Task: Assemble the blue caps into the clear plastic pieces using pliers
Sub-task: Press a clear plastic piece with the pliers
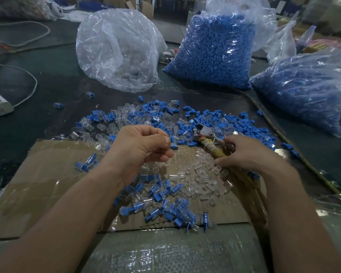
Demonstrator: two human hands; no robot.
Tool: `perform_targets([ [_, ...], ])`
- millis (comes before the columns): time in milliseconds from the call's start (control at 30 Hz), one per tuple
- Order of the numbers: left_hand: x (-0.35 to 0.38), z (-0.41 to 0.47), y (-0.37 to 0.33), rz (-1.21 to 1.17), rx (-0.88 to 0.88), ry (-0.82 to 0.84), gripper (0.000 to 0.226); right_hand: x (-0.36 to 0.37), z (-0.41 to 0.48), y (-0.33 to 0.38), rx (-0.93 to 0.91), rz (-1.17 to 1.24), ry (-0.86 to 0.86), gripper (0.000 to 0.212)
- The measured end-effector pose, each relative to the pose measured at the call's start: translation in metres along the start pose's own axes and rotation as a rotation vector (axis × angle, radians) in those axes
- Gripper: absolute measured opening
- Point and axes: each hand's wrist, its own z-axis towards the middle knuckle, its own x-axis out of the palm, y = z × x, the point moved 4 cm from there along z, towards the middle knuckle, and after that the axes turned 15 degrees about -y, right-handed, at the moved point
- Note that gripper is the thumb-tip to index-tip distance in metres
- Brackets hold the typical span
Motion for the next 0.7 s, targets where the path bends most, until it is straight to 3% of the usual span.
perform_targets([
  [167,0.001,0.000,0.001,0.012,0.002,0.013,0.004,-0.003,0.000,0.005,-0.006,0.074,-0.034,0.035],
  [333,0.000,0.001,0.002,-0.020,-0.006,0.005,0.009,-0.008,-0.003,0.012,-0.032,0.106,-0.181,0.024],
  [433,0.000,0.002,0.003,-0.048,-0.003,-0.007,0.007,-0.014,-0.005,0.015,-0.093,0.136,-0.253,0.024],
  [600,-0.001,0.004,0.004,-0.072,0.045,-0.028,0.007,-0.026,-0.010,0.020,-0.240,0.244,-0.551,0.028],
  [700,-0.001,0.005,0.004,-0.109,0.085,-0.048,0.009,-0.026,-0.017,0.029,-0.359,0.258,-0.600,0.026],
])
